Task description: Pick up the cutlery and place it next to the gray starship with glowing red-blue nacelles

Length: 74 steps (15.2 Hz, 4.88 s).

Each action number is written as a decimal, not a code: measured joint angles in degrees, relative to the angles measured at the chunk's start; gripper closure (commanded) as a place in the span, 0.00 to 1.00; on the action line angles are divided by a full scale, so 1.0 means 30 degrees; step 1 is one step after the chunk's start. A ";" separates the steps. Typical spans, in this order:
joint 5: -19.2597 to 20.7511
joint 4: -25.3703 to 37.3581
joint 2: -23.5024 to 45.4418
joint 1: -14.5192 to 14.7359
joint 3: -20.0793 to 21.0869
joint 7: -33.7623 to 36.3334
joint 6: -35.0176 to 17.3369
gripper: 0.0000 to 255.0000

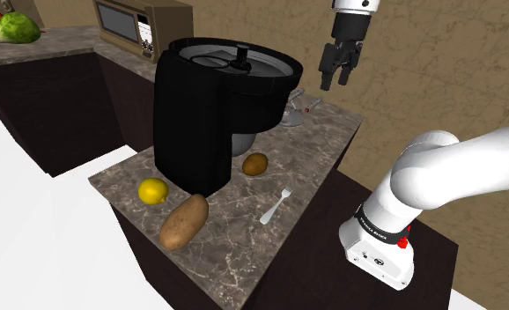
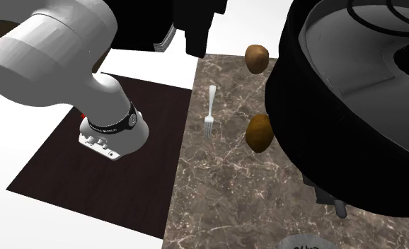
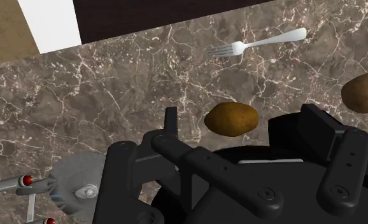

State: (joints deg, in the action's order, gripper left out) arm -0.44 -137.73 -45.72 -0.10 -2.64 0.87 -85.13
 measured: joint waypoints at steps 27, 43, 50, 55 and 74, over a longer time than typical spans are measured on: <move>-0.5228 -0.8845 0.7450 -0.4231 1.3295 2.3732 -1.4970 0.00; -0.4523 -0.9600 0.9986 -0.5090 1.4312 2.4829 -1.8112 1.00; -0.4512 -0.9589 0.9970 -0.5104 1.4299 2.4829 -1.8076 1.00; -0.5083 -0.9515 0.8750 -0.4593 1.3894 2.4351 -1.6871 1.00; -0.5372 -0.7595 0.3075 -0.3321 1.1469 2.3110 -0.9407 1.00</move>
State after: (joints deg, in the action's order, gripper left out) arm -16.56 -160.52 -36.50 -10.06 31.77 70.20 -113.35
